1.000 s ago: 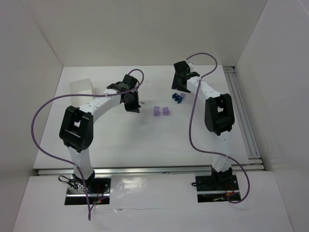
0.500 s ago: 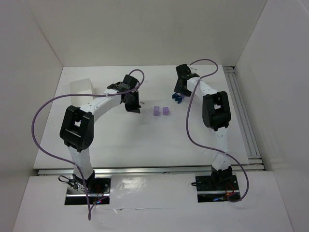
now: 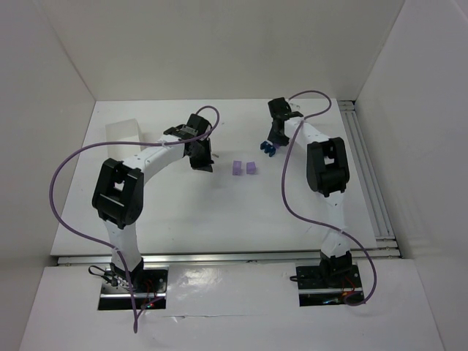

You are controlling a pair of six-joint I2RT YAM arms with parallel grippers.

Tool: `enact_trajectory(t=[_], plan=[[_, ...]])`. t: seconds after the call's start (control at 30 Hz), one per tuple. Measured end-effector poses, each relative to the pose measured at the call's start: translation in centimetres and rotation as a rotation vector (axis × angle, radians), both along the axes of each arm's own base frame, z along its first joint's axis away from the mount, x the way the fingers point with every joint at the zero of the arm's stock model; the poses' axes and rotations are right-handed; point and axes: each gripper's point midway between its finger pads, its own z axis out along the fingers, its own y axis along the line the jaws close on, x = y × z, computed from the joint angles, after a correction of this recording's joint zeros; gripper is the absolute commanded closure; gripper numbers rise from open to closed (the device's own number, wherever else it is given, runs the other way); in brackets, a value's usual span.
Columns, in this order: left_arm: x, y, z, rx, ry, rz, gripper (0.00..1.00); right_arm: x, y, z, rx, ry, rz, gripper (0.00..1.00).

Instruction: Build the wood block tower

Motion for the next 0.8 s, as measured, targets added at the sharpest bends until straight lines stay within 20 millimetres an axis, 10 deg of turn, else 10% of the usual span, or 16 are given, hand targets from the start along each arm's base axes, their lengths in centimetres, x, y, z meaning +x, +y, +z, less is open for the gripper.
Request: enact_trajectory(t=[0.23, 0.53, 0.8], plan=[[0.1, 0.0, 0.0, -0.002, -0.005, 0.0, 0.98, 0.1, -0.6, 0.8, -0.008, -0.008, 0.007, 0.68], [0.4, 0.0, 0.1, -0.006, -0.015, 0.005, 0.98, -3.8, 0.0, 10.4, 0.061, -0.151, 0.09, 0.68], [0.4, 0.0, 0.1, -0.008, -0.014, 0.007, 0.98, -8.3, 7.2, 10.7, 0.129, -0.138, 0.311, 0.68]])
